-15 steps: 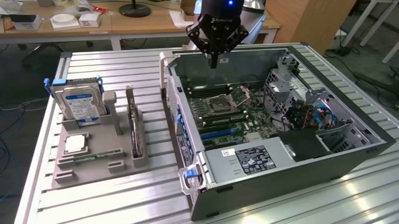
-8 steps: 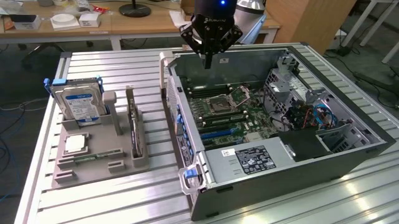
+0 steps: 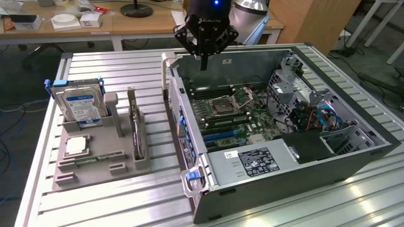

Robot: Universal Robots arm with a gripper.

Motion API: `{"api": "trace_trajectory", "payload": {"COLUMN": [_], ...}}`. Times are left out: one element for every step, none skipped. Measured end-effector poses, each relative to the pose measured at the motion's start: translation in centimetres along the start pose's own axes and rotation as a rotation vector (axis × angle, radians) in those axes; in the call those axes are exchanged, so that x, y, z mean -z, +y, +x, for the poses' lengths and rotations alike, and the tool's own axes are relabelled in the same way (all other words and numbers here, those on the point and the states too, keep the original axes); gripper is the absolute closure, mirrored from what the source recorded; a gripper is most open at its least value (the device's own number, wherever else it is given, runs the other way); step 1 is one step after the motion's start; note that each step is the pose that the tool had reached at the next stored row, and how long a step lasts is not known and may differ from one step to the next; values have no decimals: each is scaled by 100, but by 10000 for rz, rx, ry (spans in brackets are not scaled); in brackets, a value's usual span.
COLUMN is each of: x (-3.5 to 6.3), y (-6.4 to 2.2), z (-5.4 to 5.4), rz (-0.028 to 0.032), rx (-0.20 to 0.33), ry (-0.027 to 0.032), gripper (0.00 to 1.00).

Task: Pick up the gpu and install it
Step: 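Reach for the gpu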

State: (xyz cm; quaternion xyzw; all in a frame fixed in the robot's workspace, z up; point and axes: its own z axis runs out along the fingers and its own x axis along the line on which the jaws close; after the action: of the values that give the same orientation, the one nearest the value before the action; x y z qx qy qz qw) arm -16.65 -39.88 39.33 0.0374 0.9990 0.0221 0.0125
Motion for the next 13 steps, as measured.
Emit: {"api": "trace_trajectory", "payload": {"x": [1, 1, 1, 1, 2, 3, 3, 3, 3, 4, 4, 4, 4], "y": [-1, -3, -4, -5, -6, -6, -7, -8, -9, -10, -11, -12, -13], "z": [17, 34, 51, 65, 77, 87, 98, 110, 123, 137, 150, 163, 175], "rz": [0, 1, 0, -1, -1, 1, 0, 0, 0, 0, 0, 0, -1], "rx": [0, 1, 0, 1, 0, 0, 0, 0, -1, 0, -1, 1, 1], "ry": [0, 0, -1, -1, -1, 0, -1, -1, 0, -1, 0, -1, -1], "gripper": [90, 90, 90, 90, 90, 90, 90, 90, 90, 90, 90, 90, 90]}}
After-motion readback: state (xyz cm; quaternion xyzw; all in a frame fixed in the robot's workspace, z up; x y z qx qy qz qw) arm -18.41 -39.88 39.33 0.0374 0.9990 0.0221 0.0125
